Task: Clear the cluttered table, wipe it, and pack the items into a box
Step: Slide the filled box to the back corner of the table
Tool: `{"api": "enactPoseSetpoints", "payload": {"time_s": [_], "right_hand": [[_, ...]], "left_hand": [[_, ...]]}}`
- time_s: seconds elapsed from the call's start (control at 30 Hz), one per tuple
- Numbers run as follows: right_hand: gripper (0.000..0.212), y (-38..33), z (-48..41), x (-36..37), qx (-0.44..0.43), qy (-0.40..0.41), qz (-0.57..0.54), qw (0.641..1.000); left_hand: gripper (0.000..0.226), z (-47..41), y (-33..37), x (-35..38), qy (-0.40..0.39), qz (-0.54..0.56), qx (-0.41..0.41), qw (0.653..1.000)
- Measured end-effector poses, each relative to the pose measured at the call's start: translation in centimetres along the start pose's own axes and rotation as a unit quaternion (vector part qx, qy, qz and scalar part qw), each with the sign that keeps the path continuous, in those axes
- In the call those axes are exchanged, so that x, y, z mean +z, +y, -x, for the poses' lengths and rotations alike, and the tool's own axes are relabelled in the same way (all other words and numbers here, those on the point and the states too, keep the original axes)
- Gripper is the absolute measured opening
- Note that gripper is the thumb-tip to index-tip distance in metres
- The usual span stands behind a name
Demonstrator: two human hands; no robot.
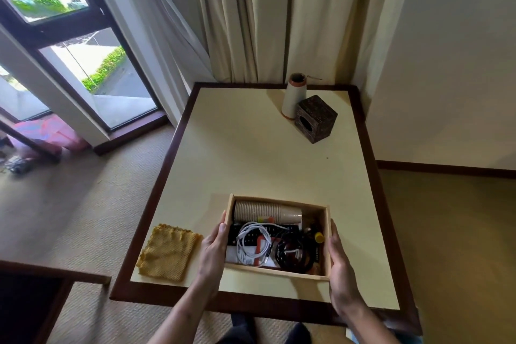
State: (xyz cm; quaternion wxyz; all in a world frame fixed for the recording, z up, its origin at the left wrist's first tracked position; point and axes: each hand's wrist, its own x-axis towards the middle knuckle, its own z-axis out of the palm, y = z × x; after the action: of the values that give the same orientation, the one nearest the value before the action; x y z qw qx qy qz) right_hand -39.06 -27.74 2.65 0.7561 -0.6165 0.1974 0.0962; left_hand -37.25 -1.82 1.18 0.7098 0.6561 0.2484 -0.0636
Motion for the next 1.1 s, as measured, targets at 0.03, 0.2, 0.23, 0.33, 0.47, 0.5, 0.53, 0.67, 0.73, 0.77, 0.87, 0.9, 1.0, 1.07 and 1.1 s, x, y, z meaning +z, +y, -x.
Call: {"api": "enactPoseSetpoints", "payload": {"time_s": [0.03,0.2,0.23,0.33,0.47,0.5,0.53,0.67,0.73,0.77,0.87,0.9,1.0,1.07,1.1], "right_hand": [[0.049,-0.4,-0.5,0.0,-0.004,-0.01,0.007,1.0],[0.064,-3.9,-3.8,1.8,-0.03,-0.061,0.005,0.998],[0.063,-4.9,-4.9,2.7,-0.035,-0.064,0.003,0.997],[0.057,-8.3,-8.7,6.2,-0.061,-0.059,0.005,0.996],[0.04,-12.2,-14.3,11.4,-0.075,-0.052,0.001,0.996],[0.038,-12.8,-16.0,12.8,-0.076,-0.041,0.001,0.996],[0.038,-13.4,-17.7,14.2,-0.077,-0.03,0.0,0.997],[0.044,-14.5,-25.1,19.1,-0.066,-0.012,0.007,0.998],[0.044,-14.6,-28.1,20.4,-0.058,-0.013,-0.004,0.998],[0.044,-14.4,-29.9,21.1,-0.05,-0.015,-0.006,0.999],[0.043,-13.1,-34.9,22.9,-0.033,-0.018,-0.001,0.999],[0.045,-13.0,-36.2,23.4,-0.028,-0.011,0.008,1.0],[0.054,-12.4,-40.0,24.7,-0.012,0.006,0.02,1.0],[0.061,-12.1,-42.4,25.4,-0.008,0.004,0.034,0.999],[0.064,-12.1,-43.2,25.8,-0.007,0.002,0.043,0.999]], "left_hand": [[0.043,0.0,0.7,0.1,-0.002,-0.001,0.014,1.0],[0.043,-2.1,5.3,-0.2,-0.013,0.011,0.064,0.998],[0.043,-3.2,6.5,-0.3,-0.012,0.021,0.072,0.997],[0.039,-7.5,10.7,-0.9,-0.012,0.033,0.097,0.995],[0.036,-14.2,15.0,-2.0,-0.024,0.023,0.108,0.994],[0.038,-16.1,16.0,-2.4,-0.029,0.015,0.111,0.993],[0.039,-18.3,16.9,-2.8,-0.033,0.009,0.118,0.992],[0.038,-26.7,19.7,-4.2,-0.028,-0.001,0.103,0.994],[0.039,-30.1,20.2,-4.4,-0.025,0.006,0.083,0.996],[0.039,-32.1,20.3,-4.4,-0.024,0.006,0.078,0.997],[0.034,-37.6,20.5,-4.6,-0.022,0.018,0.055,0.998],[0.035,-38.7,20.7,-4.5,-0.022,0.02,0.051,0.998],[0.043,-42.5,20.4,-4.8,-0.028,0.017,0.054,0.998],[0.052,-44.8,20.1,-5.0,-0.025,0.008,0.055,0.998],[0.052,-45.8,20.1,-5.2,-0.025,0.003,0.059,0.998]]}}
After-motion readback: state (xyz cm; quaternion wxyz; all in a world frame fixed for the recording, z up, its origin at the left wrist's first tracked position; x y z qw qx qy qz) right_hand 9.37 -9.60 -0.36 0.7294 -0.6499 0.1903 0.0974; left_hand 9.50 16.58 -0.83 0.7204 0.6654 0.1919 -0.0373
